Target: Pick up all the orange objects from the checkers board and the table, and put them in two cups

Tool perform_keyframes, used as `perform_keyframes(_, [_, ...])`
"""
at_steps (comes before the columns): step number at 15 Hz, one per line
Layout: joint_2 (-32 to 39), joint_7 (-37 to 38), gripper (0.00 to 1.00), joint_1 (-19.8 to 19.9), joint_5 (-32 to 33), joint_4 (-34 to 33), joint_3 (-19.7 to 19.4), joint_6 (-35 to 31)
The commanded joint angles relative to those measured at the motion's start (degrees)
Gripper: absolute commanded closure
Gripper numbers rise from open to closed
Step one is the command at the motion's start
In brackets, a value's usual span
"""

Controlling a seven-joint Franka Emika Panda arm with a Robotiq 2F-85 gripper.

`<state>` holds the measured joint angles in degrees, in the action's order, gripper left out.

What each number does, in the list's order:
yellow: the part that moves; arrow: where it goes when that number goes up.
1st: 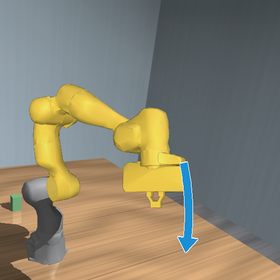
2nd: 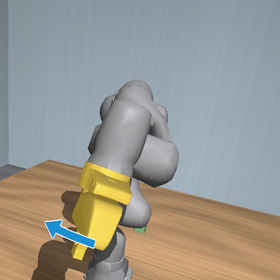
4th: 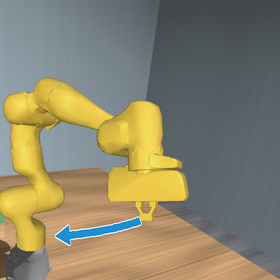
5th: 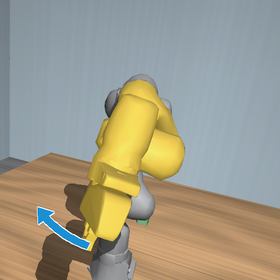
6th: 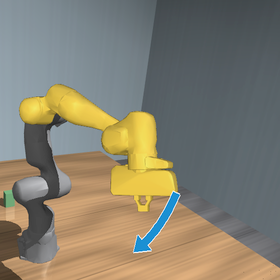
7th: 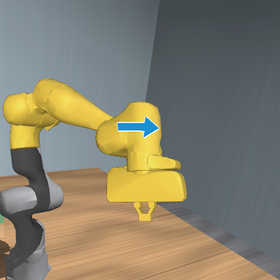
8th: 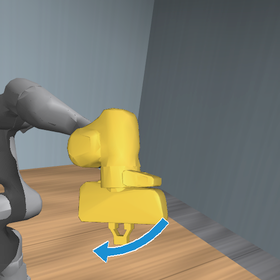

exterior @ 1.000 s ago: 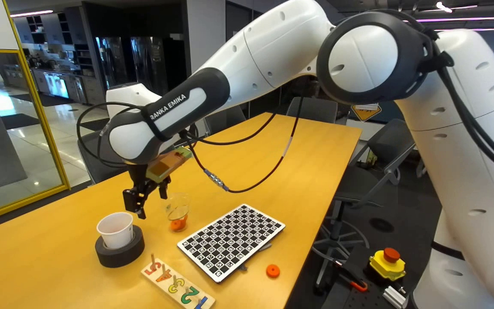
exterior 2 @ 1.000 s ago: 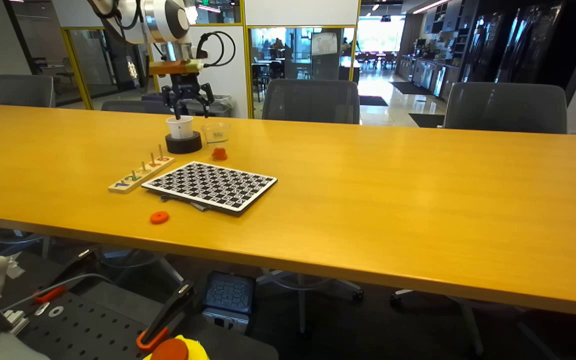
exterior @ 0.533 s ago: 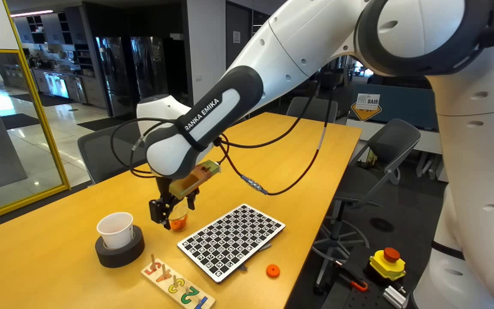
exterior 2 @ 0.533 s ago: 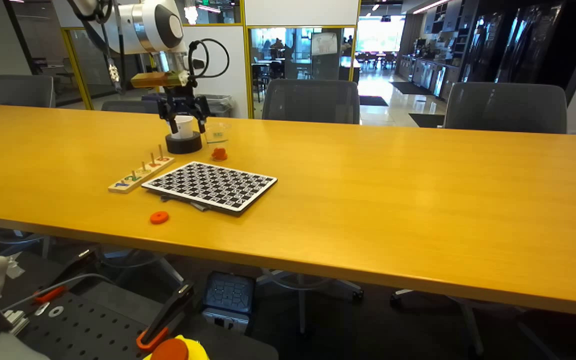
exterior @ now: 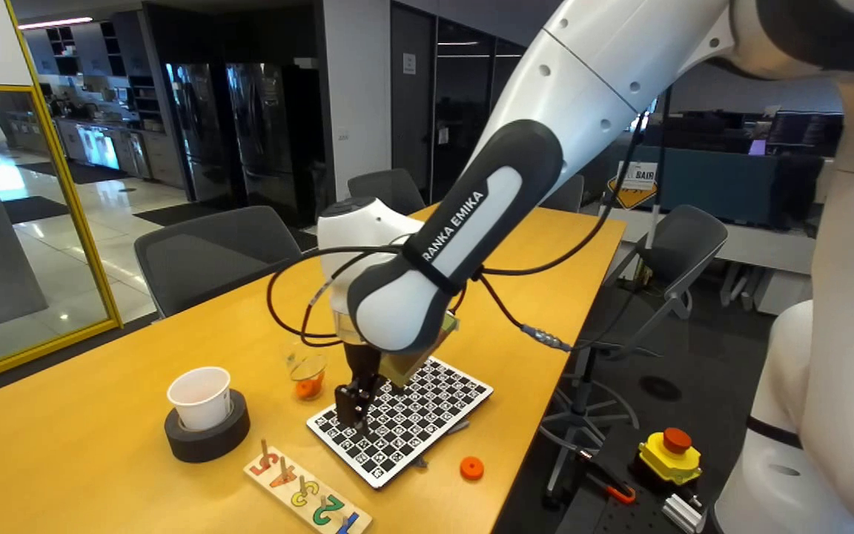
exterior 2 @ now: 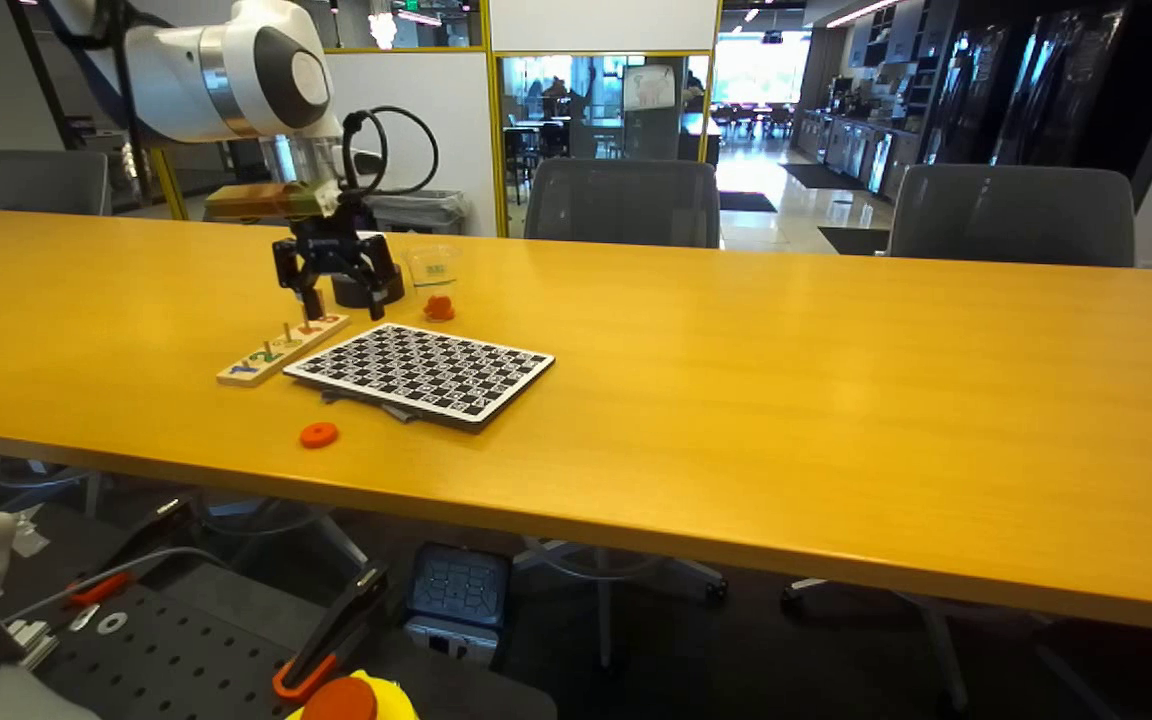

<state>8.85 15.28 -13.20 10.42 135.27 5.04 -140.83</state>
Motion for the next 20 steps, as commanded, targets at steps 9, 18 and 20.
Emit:
perform_keyframes(9, [-14.4,-8.8,0.00,4.8,-10.8,26.0,0.2,-15.3])
perform_keyframes(18, [-14.7,-6.4,0.00,6.7,-14.5,23.0,0.2,-6.0])
perform_keyframes(20, [-14.4,-6.4,0.00,6.8,-15.2,22.9,0.2,-4.0])
